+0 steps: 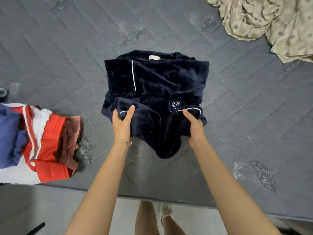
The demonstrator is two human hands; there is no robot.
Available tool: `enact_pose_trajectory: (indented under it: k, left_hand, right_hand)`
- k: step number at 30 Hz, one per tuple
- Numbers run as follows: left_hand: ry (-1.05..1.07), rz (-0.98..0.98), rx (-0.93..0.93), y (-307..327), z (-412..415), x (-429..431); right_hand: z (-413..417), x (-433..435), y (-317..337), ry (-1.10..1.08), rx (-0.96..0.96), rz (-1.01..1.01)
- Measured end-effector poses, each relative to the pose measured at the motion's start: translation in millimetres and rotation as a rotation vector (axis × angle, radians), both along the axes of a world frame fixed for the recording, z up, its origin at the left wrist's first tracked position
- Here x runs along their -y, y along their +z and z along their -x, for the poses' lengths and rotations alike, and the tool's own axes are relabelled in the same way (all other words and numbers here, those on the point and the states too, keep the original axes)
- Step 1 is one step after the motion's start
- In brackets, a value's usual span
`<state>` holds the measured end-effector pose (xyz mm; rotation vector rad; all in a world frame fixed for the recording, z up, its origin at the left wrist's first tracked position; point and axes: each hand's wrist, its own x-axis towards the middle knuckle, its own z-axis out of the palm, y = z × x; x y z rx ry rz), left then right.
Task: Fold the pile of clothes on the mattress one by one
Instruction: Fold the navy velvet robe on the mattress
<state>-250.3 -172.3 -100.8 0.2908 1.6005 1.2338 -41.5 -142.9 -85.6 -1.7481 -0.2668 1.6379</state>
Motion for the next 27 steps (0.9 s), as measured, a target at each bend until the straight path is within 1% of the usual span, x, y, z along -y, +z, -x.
enact_pose_trajectory:
  k: [3,9,15,18,20,22,23,25,27]
  left_hand:
    - [0.061,-0.063,0.086,9.1,2.9,-44.2]
    - [0.133,-0.128,0.25,18.8,23.6,-113.0]
    - [0.311,-0.171,0.408,12.8,52.0,-178.5]
    - [0.408,-0.165,0.476,3.2,71.0,-208.6]
    - [0.46,-0.183,0.529,-1.2,82.4,-227.2]
    - [0.486,-0.184,0.539,-6.3,91.6,-244.6]
    - [0.488,-0.19,0.555,-8.3,94.8,-252.2]
    - [0.432,-0.2,0.548,-16.2,96.5,-261.6]
    - [0.252,-0.115,0.366,-26.2,89.9,-264.3]
  right_hand:
    - [16.0,-45.4,8.5,-0.114,-0.057,0.0]
    - [30.6,-113.3,24.5,-0.316,-0.167,-0.075]
    - [21.0,-175.1,16.7,-0.609,-0.071,-0.036]
    - [14.1,-200.2,17.0,-0.763,-0.075,-0.09]
    - [10.5,-217.3,18.4,-0.796,-0.088,-0.136]
    - [6.7,-234.2,14.6,-0.773,-0.092,-0.175]
    - [5.1,-242.1,9.7,-0.723,-0.091,-0.192]
    - [4.1,-253.7,-5.8,-0.531,-0.109,-0.202]
    - [6.7,-257.4,-22.2,-0.285,-0.061,-0.191]
